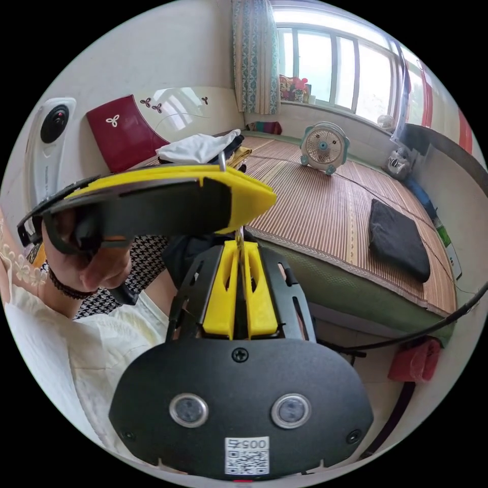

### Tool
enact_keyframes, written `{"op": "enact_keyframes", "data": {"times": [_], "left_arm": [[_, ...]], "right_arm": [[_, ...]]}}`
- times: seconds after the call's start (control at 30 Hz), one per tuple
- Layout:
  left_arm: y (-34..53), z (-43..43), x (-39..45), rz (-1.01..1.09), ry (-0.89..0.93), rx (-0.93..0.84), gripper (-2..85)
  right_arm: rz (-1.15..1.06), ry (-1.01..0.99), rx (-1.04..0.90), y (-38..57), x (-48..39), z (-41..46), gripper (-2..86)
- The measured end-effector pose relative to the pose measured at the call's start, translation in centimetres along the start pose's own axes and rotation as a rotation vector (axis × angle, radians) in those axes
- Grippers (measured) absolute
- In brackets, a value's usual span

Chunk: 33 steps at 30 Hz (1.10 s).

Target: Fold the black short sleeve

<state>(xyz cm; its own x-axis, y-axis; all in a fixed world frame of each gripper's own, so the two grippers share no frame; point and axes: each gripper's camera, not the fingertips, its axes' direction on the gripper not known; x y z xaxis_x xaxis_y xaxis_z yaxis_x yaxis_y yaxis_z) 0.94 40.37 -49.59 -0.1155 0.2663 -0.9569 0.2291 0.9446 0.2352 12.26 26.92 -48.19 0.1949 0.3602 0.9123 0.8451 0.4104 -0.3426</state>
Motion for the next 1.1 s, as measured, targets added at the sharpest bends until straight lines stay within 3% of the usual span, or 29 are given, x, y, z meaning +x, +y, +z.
{"op": "enact_keyframes", "data": {"times": [0.13, 0.43, 0.6, 0.9, 1.1], "left_arm": [[0.9, -2.6, -1.7, -0.025, -0.022, 0.091, 3.7], [2.0, -11.6, -9.6, -0.068, -0.168, 0.262, 2.9], [3.7, -19.0, -15.5, -0.147, -0.344, 0.340, 2.6], [2.8, -29.7, -26.0, -0.219, -0.586, 0.259, 2.1], [2.4, -31.0, -35.1, -0.339, -0.697, 0.133, 2.7]], "right_arm": [[0.050, -0.029, -0.046, -0.1, 0.5, 0.5, 6.4], [-0.013, -0.125, -0.125, -0.7, -2.5, 2.6, 7.4], [-0.059, -0.165, -0.147, -2.5, -4.9, 4.0, 8.3], [-0.083, -0.182, -0.198, -5.2, -5.3, 6.5, 7.4], [0.002, -0.209, -0.210, -5.6, -3.7, 7.5, 6.6]]}}
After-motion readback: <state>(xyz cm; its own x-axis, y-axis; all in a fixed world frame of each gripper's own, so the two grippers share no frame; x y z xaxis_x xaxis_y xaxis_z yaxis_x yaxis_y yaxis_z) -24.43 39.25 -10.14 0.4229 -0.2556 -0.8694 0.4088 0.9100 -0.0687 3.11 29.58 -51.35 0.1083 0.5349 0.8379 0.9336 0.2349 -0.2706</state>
